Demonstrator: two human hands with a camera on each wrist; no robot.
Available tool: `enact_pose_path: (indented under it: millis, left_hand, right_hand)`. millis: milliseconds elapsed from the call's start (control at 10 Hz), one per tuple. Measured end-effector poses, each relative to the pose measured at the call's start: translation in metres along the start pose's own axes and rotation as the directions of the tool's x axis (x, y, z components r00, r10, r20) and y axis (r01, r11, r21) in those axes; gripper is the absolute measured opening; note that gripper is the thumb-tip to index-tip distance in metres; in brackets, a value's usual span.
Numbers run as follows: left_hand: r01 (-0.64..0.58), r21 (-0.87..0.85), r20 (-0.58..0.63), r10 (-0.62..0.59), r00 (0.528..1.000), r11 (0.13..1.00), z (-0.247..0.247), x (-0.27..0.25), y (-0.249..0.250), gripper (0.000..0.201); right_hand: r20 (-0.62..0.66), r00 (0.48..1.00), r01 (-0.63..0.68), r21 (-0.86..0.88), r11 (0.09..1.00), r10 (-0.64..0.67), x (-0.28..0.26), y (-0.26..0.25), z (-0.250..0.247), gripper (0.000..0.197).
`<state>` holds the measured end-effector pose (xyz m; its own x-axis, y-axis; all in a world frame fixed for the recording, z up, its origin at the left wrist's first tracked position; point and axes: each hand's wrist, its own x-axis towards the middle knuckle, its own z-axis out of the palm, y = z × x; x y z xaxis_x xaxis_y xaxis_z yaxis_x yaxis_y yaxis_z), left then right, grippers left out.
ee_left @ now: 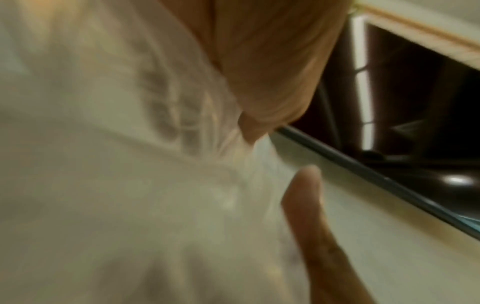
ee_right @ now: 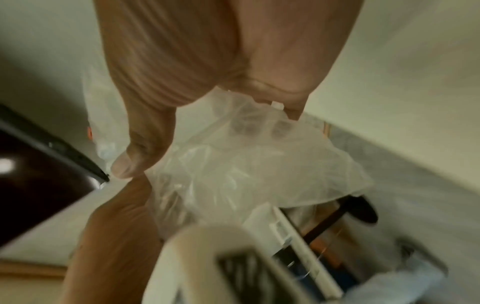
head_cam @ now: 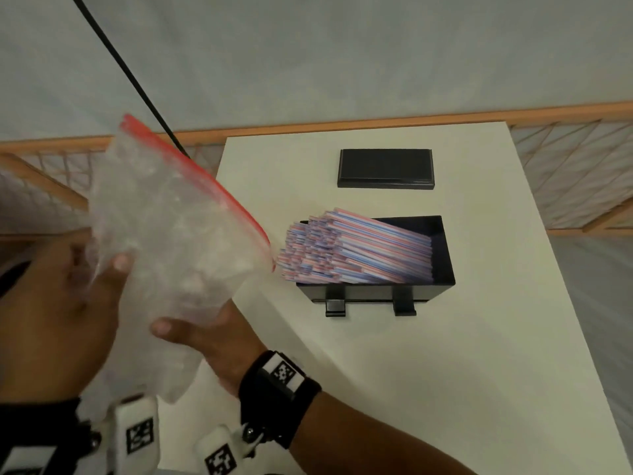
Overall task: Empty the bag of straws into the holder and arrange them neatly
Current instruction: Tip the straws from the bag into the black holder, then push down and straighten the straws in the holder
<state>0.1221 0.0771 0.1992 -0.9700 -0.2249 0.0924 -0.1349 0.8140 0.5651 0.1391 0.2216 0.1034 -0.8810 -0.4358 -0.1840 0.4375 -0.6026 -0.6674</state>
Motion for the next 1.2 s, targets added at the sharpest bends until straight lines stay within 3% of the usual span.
enact_pose_path:
  millis: [100, 200, 300, 400, 500, 600, 700, 800, 900, 1000, 1100, 1200]
  left_hand:
    - [0.032, -0.156, -0.228, -0.068, 0.971, 0.987, 0.036, -0.007, -0.070, 0.037]
    - [0.059, -0.268, -0.285, -0.137, 0.949, 0.962, 0.065, -0.017, -0.070, 0.032]
    - [0.101, -0.414, -0.240, -0.215, 0.947, 0.905, 0.095, -0.009, -0.071, 0.026]
    - [0.199, -0.537, -0.121, -0.308, 0.944, 0.819, 0.136, 0.010, -0.081, 0.020]
    - [0.300, -0.620, 0.060, -0.337, 0.940, 0.725, 0.176, 0.027, -0.089, 0.015]
    - [0.428, -0.412, 0.228, -0.363, 0.903, 0.805, 0.204, 0.041, -0.091, 0.025]
    - [0.405, -0.132, 0.268, -0.361, 0.893, 0.905, 0.209, 0.050, -0.083, 0.045]
    - [0.443, -0.071, 0.315, -0.401, 0.860, 0.894, 0.201, 0.063, -0.082, 0.057]
    - [0.471, -0.047, 0.262, -0.444, 0.857, 0.881, 0.180, 0.072, -0.064, 0.060]
    - [0.359, -0.205, 0.056, -0.355, 0.933, 0.911, 0.161, 0.066, -0.028, 0.045]
    - [0.168, -0.488, 0.104, -0.134, 0.986, 0.857, 0.162, 0.048, 0.019, 0.045]
    - [0.152, -0.535, 0.259, -0.010, 0.966, 0.831, 0.180, 0.033, 0.058, 0.065]
  right_hand:
    - [-0.114, 0.992, -0.091, -0.347, 0.933, 0.054, 0.000, 0.008, -0.033, 0.083]
    - [-0.170, 0.981, -0.175, -0.573, 0.801, 0.093, -0.011, 0.012, -0.065, 0.101]
    - [-0.245, 0.967, -0.233, -0.746, 0.624, 0.069, -0.039, 0.003, -0.094, 0.103]
    - [-0.284, 0.959, -0.253, -0.869, 0.424, -0.010, -0.071, -0.013, -0.117, 0.082]
    - [-0.271, 0.952, -0.207, -0.913, 0.353, -0.143, -0.097, -0.036, -0.133, 0.057]
    - [-0.165, 0.919, -0.067, -0.960, 0.271, -0.358, -0.117, -0.064, -0.143, 0.041]
    - [-0.054, 0.833, 0.028, -0.990, 0.139, -0.551, -0.125, -0.095, -0.152, 0.038]
    - [0.020, 0.760, 0.053, -0.998, 0.032, -0.650, -0.121, -0.123, -0.169, 0.046]
    - [0.023, 0.791, 0.014, -1.000, -0.020, -0.611, -0.109, -0.145, -0.188, 0.075]
    - [-0.022, 0.875, -0.077, -0.993, -0.093, -0.483, -0.094, -0.158, -0.200, 0.110]
    - [-0.035, 0.924, -0.109, -0.978, -0.177, -0.381, -0.080, -0.164, -0.210, 0.127]
    - [-0.026, 0.946, -0.097, -0.974, -0.206, -0.322, -0.070, -0.170, -0.218, 0.134]
